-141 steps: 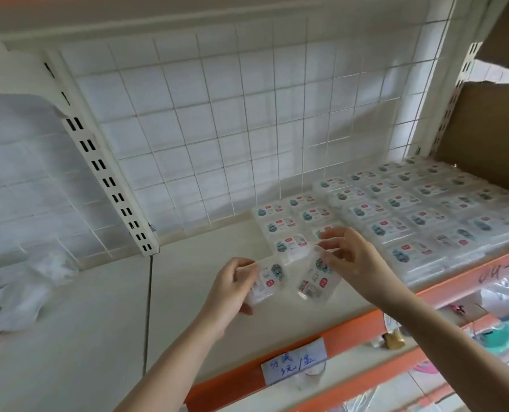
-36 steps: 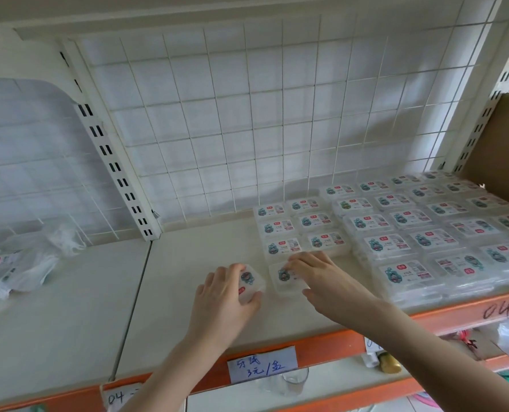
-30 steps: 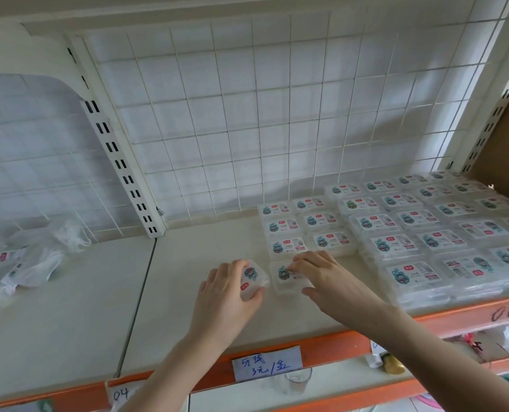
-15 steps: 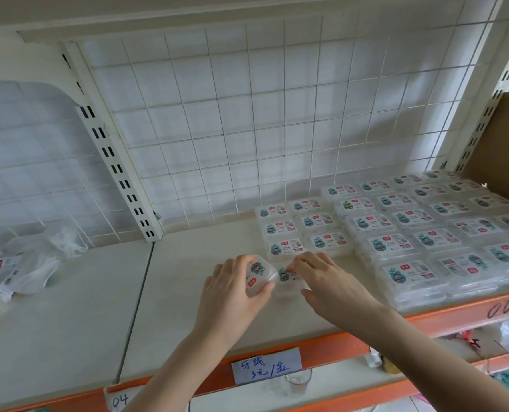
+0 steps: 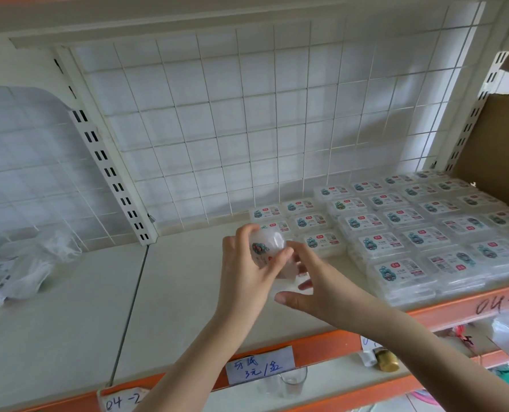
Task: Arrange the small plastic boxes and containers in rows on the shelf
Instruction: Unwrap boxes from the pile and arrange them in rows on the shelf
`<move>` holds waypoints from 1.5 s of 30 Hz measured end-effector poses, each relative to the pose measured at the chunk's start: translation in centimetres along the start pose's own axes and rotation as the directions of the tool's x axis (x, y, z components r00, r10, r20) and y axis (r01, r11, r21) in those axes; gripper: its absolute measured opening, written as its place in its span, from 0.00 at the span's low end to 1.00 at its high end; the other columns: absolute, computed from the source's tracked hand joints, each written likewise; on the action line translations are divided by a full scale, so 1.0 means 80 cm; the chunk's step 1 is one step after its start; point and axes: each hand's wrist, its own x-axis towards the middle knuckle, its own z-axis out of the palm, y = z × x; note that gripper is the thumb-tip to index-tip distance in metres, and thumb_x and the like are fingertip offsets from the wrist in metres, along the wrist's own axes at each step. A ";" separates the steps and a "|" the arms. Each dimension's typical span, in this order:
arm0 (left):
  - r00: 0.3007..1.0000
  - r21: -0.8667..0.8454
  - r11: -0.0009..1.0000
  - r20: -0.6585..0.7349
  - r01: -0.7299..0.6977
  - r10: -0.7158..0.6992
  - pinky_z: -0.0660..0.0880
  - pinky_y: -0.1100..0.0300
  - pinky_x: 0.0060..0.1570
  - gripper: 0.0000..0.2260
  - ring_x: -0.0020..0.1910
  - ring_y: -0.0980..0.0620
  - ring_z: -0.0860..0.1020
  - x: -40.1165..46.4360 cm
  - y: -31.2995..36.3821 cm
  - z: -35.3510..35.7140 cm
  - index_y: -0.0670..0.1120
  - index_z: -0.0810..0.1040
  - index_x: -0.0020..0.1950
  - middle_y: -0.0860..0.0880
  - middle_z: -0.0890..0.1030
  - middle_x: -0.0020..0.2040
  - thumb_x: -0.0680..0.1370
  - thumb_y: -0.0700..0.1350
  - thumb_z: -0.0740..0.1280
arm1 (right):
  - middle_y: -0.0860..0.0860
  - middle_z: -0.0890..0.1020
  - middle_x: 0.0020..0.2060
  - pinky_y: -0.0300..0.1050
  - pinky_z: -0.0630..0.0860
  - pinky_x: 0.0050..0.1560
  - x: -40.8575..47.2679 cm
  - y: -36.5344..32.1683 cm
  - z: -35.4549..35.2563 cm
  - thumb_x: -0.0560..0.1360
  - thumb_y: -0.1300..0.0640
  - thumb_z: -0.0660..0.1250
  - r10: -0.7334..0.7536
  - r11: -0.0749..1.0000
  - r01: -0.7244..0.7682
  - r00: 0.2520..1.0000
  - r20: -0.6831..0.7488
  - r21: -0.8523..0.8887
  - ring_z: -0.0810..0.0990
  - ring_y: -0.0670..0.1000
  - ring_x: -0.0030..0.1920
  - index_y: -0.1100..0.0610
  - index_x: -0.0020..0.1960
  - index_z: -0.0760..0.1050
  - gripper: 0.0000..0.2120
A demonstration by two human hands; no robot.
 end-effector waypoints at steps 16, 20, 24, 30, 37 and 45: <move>0.849 -0.399 0.755 0.338 0.520 -0.406 0.81 0.48 0.37 0.14 0.39 0.42 0.82 0.004 0.029 0.035 0.38 0.72 0.44 0.40 0.81 0.43 0.79 0.49 0.64 | 0.54 0.70 0.62 0.55 0.75 0.57 -0.017 0.030 -0.023 0.64 0.41 0.75 -0.176 0.742 -0.041 0.951 -0.253 -0.669 0.71 0.57 0.61 0.56 0.67 0.66 0.38; 0.847 -0.299 0.827 0.411 0.475 -0.338 0.81 0.51 0.39 0.13 0.40 0.45 0.83 0.003 0.022 0.041 0.41 0.72 0.44 0.42 0.82 0.44 0.78 0.51 0.63 | 0.51 0.75 0.56 0.51 0.79 0.49 -0.017 0.035 -0.036 0.62 0.39 0.74 -0.144 0.724 -0.027 0.971 -0.189 -0.689 0.76 0.55 0.55 0.54 0.64 0.70 0.36; 0.928 -0.168 0.951 0.316 0.259 -0.197 0.76 0.59 0.41 0.11 0.42 0.52 0.80 0.003 0.000 0.048 0.41 0.75 0.48 0.46 0.81 0.44 0.79 0.49 0.61 | 0.48 0.66 0.64 0.47 0.71 0.61 -0.013 0.037 -0.051 0.70 0.39 0.69 -0.044 0.689 -0.032 0.995 -0.085 -0.724 0.65 0.51 0.65 0.50 0.70 0.61 0.34; 0.981 0.286 0.945 0.149 -0.160 0.121 0.71 0.55 0.58 0.18 0.60 0.48 0.71 0.000 -0.048 0.048 0.45 0.74 0.63 0.48 0.76 0.59 0.74 0.44 0.69 | 0.53 0.61 0.69 0.48 0.67 0.65 -0.002 0.046 -0.057 0.74 0.48 0.68 0.065 0.527 -0.048 0.998 -0.016 -0.849 0.61 0.54 0.69 0.54 0.73 0.57 0.33; 0.951 0.410 0.881 0.286 -0.234 0.120 0.72 0.53 0.58 0.22 0.65 0.48 0.67 -0.006 -0.062 0.045 0.46 0.70 0.68 0.48 0.70 0.65 0.76 0.54 0.65 | 0.57 0.71 0.64 0.50 0.75 0.54 0.007 0.053 -0.049 0.66 0.49 0.76 0.145 0.433 -0.103 0.988 -0.044 -0.896 0.73 0.56 0.61 0.58 0.69 0.66 0.36; 0.953 0.379 0.918 0.305 -0.118 -0.003 0.66 0.60 0.60 0.27 0.68 0.54 0.60 -0.004 -0.063 0.036 0.49 0.62 0.71 0.52 0.64 0.68 0.76 0.58 0.63 | 0.56 0.67 0.66 0.50 0.68 0.62 0.002 0.047 -0.043 0.76 0.53 0.66 0.162 0.387 -0.018 0.986 0.049 -0.922 0.68 0.56 0.65 0.59 0.67 0.65 0.22</move>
